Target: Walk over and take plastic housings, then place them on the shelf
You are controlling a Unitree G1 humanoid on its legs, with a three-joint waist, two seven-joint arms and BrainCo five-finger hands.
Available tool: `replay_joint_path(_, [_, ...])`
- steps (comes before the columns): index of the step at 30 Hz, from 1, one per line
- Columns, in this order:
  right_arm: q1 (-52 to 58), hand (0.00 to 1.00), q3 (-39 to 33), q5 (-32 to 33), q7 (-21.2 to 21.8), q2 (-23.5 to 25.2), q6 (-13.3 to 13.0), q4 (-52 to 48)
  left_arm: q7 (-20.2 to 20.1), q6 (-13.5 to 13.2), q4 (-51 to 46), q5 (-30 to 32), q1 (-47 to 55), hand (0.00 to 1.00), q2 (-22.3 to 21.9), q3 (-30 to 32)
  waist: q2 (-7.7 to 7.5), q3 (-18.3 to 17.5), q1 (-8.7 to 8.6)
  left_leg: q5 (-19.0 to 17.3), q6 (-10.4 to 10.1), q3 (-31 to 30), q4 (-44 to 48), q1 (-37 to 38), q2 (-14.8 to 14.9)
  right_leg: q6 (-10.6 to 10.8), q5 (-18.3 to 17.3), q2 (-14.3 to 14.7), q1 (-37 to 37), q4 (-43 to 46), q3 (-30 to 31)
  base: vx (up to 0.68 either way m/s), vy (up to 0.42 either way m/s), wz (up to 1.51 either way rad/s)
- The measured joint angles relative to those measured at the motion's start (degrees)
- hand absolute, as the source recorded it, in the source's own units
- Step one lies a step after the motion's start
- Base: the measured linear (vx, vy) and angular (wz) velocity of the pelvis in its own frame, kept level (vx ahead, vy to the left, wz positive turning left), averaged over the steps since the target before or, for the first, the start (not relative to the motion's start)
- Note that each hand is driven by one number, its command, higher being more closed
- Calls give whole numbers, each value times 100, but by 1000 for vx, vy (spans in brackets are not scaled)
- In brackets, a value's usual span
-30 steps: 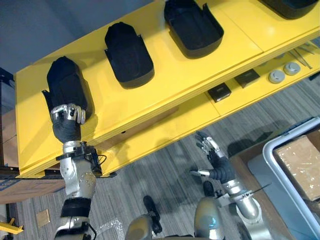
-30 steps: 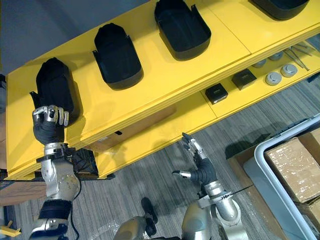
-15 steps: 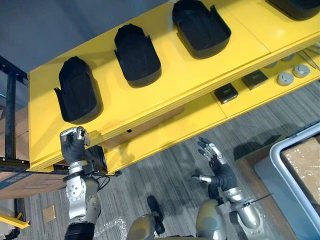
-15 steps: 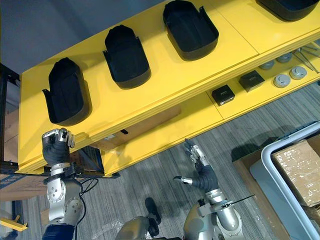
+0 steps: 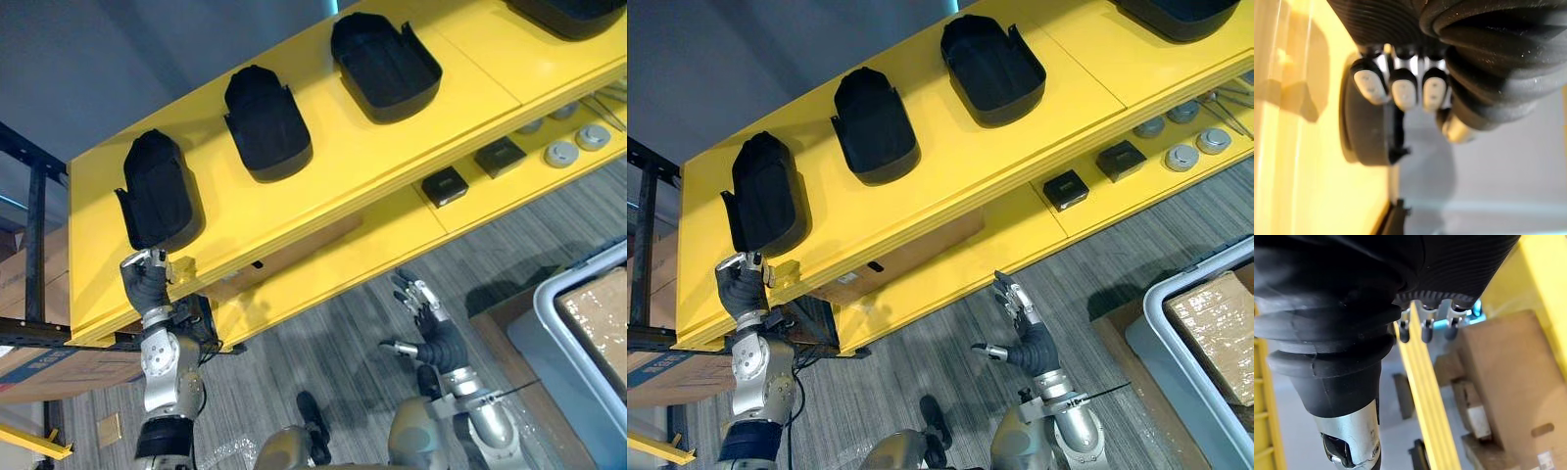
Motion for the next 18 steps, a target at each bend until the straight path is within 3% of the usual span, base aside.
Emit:
replay_joint_path(6, [-7,0,1,2,25,-13,6,-6,-22,133,419,-60,-327,100,344,1,0,0,-21,1,-1,17,-2,-45,0,4,0,0,-111,140,24,0,0,0])
replay_joint_path(18, [-54,0,199,13,122,-106,152,-250,-86,335,1409,-542,-908,100,369,0,-29,20,-139,3,-2,145,5,-102,-2,-43,-47,8,-314,297,178,4,0,-4])
